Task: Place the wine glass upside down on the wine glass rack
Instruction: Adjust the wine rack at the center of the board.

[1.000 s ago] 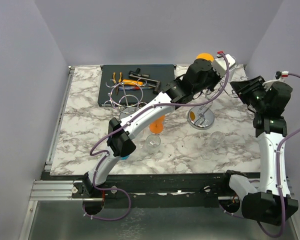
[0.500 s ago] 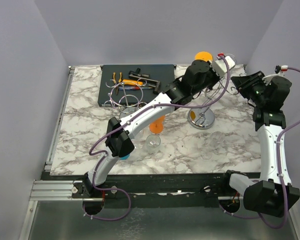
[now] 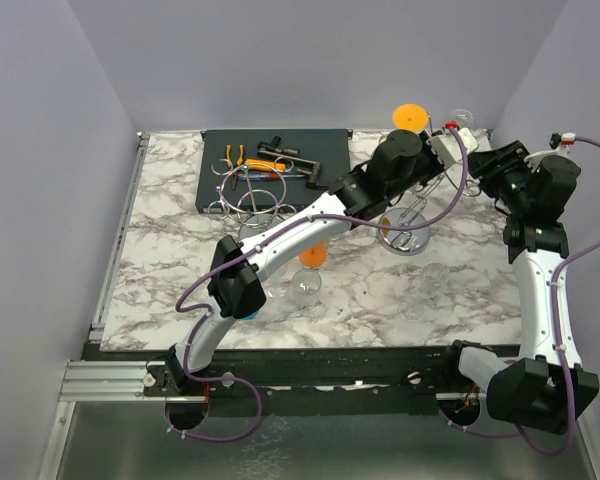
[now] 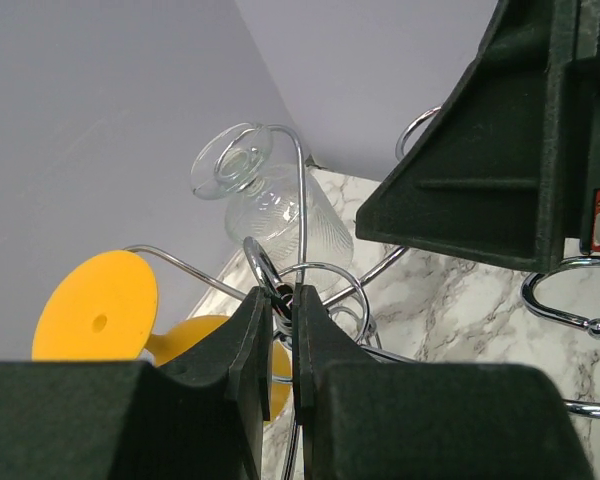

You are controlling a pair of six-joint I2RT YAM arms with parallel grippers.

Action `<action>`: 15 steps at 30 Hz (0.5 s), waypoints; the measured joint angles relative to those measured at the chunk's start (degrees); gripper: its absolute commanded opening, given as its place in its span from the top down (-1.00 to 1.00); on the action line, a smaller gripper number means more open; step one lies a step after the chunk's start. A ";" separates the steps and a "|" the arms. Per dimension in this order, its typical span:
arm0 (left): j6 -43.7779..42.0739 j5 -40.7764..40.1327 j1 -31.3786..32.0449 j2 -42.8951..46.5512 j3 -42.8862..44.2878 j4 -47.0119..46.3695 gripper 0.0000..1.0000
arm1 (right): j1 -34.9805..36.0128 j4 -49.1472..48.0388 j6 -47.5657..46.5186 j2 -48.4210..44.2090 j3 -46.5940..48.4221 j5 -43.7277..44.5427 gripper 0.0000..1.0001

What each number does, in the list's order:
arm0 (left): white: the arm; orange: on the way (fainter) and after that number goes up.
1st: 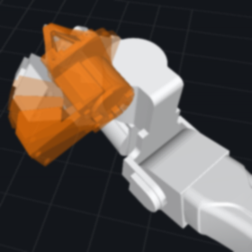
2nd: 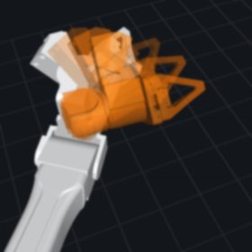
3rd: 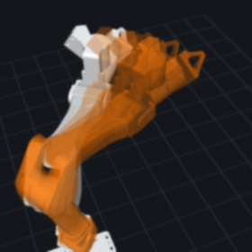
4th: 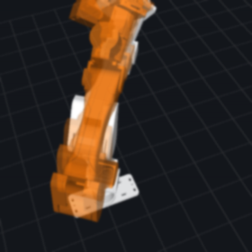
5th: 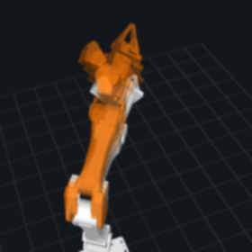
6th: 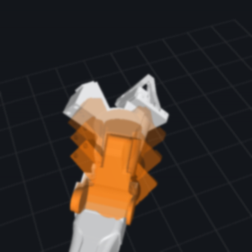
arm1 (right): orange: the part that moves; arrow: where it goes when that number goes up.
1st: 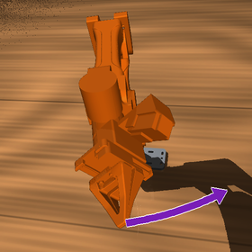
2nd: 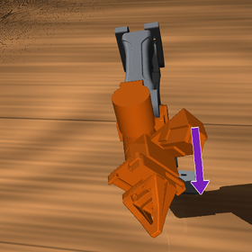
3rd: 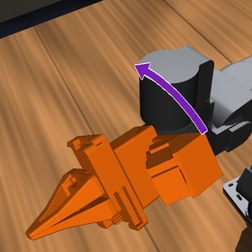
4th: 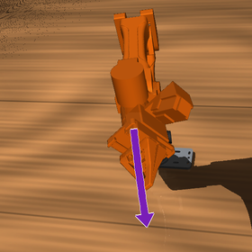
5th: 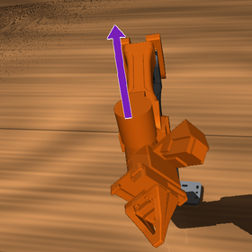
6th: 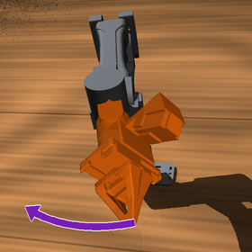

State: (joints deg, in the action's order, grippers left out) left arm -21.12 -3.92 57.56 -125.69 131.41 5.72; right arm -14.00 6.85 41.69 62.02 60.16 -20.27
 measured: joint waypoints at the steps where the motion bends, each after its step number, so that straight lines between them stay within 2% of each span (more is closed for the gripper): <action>1: -0.70 -0.09 0.22 0.02 -0.13 -0.17 1.00 | 0.00 0.00 -0.02 -0.02 -0.20 0.35 0.15; 5: -2.67 -0.33 0.37 0.24 -0.92 -1.09 1.00 | -0.11 -0.07 0.87 0.39 -0.37 1.11 0.39; 15: -5.70 -2.43 0.37 0.85 -2.56 -3.04 1.00 | -0.11 -5.68 4.37 2.82 -1.09 -1.01 0.66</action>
State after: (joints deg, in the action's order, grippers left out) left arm -26.83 -6.35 57.93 -124.84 128.86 2.68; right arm -14.11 1.17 46.06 64.84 59.07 -21.28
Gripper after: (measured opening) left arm 0.148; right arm 0.324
